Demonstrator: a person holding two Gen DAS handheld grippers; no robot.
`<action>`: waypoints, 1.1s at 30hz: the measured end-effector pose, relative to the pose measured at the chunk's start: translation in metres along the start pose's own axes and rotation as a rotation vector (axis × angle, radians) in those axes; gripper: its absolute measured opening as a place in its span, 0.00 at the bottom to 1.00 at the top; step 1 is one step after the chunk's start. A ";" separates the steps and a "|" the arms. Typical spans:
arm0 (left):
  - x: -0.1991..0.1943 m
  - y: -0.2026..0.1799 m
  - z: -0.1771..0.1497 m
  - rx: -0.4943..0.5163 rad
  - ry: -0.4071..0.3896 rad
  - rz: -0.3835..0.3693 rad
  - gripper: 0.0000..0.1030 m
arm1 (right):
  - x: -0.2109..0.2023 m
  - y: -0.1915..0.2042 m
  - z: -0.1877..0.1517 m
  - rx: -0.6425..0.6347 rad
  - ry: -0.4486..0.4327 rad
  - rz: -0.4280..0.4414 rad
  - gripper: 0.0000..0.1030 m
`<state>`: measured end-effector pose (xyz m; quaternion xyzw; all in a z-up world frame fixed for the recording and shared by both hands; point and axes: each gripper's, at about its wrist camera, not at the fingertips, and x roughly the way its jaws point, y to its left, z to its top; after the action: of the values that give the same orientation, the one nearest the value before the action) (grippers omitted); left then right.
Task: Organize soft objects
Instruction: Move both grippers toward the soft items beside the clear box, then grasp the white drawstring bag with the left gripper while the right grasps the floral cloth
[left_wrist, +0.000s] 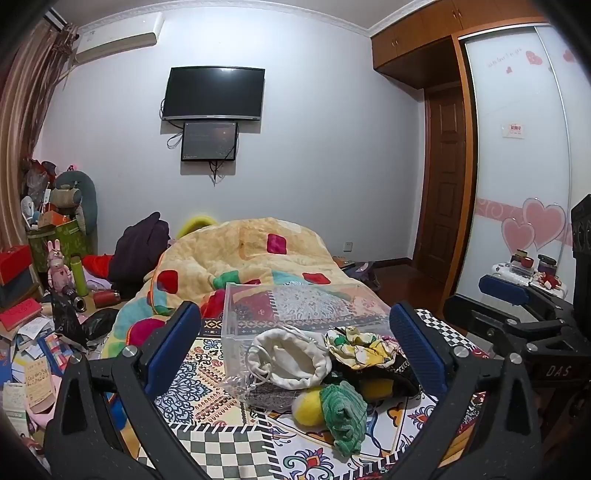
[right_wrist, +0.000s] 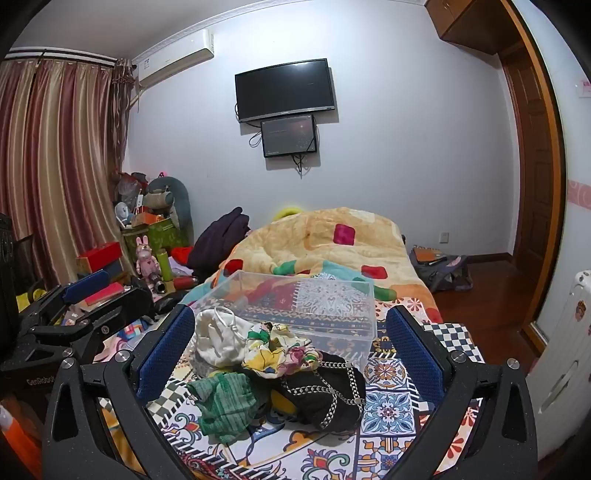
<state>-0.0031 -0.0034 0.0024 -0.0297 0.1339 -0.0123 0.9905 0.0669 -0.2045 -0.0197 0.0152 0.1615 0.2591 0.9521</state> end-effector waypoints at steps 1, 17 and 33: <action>0.001 0.000 0.000 -0.001 0.006 -0.002 1.00 | 0.000 0.000 0.000 0.002 -0.013 0.001 1.00; 0.066 0.025 -0.019 -0.050 0.241 -0.033 0.84 | 0.034 -0.030 -0.021 0.066 0.174 0.031 0.87; 0.123 0.040 -0.041 0.000 0.386 -0.045 0.61 | 0.091 -0.026 -0.022 0.033 0.335 0.119 0.56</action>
<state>0.1056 0.0308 -0.0724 -0.0296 0.3208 -0.0402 0.9458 0.1465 -0.1828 -0.0705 -0.0030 0.3209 0.3114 0.8945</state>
